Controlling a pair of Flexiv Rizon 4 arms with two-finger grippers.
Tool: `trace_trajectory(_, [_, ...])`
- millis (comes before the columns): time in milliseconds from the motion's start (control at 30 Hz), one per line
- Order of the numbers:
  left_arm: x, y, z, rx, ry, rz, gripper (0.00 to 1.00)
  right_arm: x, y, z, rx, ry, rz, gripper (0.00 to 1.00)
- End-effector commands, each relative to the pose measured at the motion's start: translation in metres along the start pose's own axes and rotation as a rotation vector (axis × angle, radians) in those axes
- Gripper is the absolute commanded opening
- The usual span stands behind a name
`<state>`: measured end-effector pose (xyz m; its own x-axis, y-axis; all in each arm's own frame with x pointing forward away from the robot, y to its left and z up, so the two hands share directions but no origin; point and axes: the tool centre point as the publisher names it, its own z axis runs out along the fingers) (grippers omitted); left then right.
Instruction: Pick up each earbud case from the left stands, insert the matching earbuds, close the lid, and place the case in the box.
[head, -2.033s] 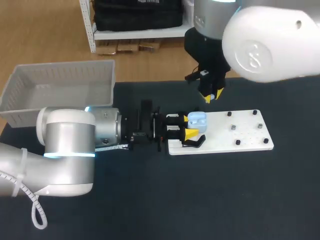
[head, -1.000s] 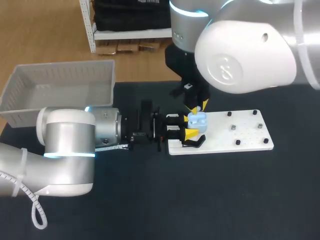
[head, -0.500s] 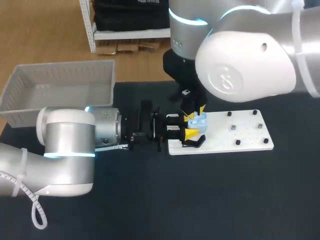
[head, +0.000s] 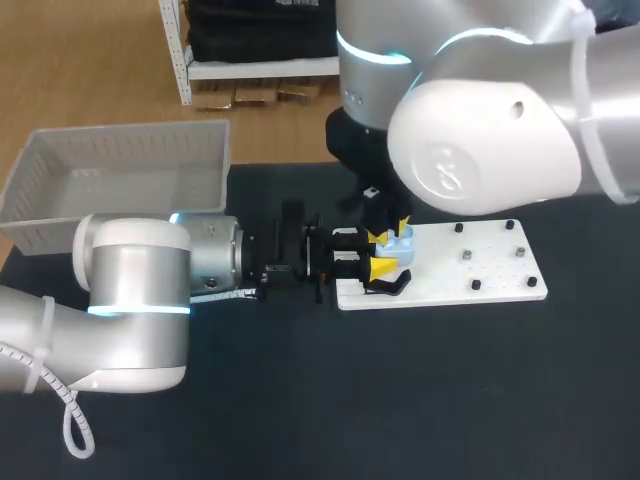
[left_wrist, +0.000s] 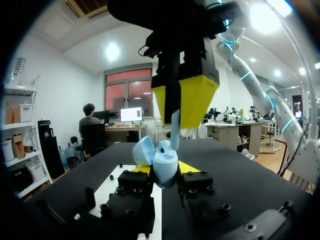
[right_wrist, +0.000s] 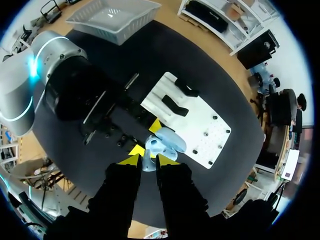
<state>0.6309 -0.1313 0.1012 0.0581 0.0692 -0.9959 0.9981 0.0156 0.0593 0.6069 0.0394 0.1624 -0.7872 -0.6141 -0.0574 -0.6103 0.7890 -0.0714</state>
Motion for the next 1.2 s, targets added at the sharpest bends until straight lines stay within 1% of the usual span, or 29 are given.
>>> trace_trajectory(33, [0.0004,-0.0029,0.0003,-0.011,-0.003,0.004,0.00,-0.0018,-0.0013,0.0033,0.004,0.000,0.004,0.00])
trace_trajectory(400, [0.0004,-0.0029,0.0003,-0.011,-0.003,0.004,0.00,-0.0032,-0.0062,0.0054,0.013,-0.009,0.013,0.00])
trace_trajectory(1200, [0.0004,-0.0029,0.0003,-0.011,-0.003,0.004,0.00,-0.0038,-0.0085,0.0116,-0.003,-0.006,0.027,0.00])
